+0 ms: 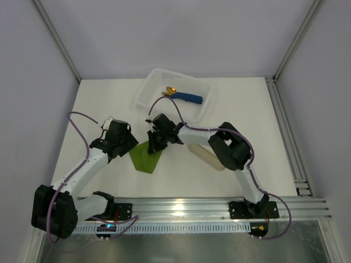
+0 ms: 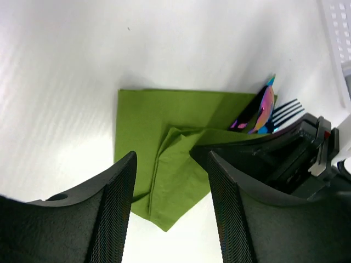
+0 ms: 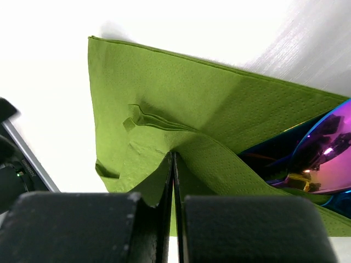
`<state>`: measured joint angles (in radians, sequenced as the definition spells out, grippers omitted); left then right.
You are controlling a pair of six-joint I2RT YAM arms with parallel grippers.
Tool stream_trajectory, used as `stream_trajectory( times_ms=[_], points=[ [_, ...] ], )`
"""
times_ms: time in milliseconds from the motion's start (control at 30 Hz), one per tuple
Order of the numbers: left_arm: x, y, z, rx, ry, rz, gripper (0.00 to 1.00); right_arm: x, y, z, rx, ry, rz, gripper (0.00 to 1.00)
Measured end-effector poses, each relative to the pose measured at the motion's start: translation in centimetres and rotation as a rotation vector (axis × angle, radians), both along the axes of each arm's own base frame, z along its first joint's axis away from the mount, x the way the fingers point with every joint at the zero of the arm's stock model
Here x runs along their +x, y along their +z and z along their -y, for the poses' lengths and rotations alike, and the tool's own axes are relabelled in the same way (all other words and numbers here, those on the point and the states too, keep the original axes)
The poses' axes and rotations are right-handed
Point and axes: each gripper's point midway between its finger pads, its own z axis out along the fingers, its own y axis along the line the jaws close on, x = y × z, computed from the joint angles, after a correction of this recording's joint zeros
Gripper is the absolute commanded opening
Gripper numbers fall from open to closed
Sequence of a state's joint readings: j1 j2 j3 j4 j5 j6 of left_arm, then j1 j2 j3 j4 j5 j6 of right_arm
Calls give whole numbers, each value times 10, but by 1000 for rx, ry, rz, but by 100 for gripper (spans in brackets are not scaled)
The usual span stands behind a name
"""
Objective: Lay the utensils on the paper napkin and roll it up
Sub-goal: Roll the napkin at the center of the board.
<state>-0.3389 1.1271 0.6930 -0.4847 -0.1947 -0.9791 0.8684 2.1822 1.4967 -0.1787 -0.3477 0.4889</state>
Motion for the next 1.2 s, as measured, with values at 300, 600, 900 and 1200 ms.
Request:
stream_trajectory(
  times_ms=[300, 600, 900, 1200],
  points=[
    [3, -18, -30, 84, 57, -100, 50, -1, 0, -1, -4, 9, 8, 4],
    [3, -47, -36, 70, 60, -151, 41, -1, 0, -1, -4, 11, 11, 4],
    [14, -58, -30, 47, 52, -148, 36, -1, 0, -1, -4, 12, 11, 4],
    [20, -69, -29, 50, 49, -156, 14, -1, 1, -2, -5, 15, 14, 4]
  ],
)
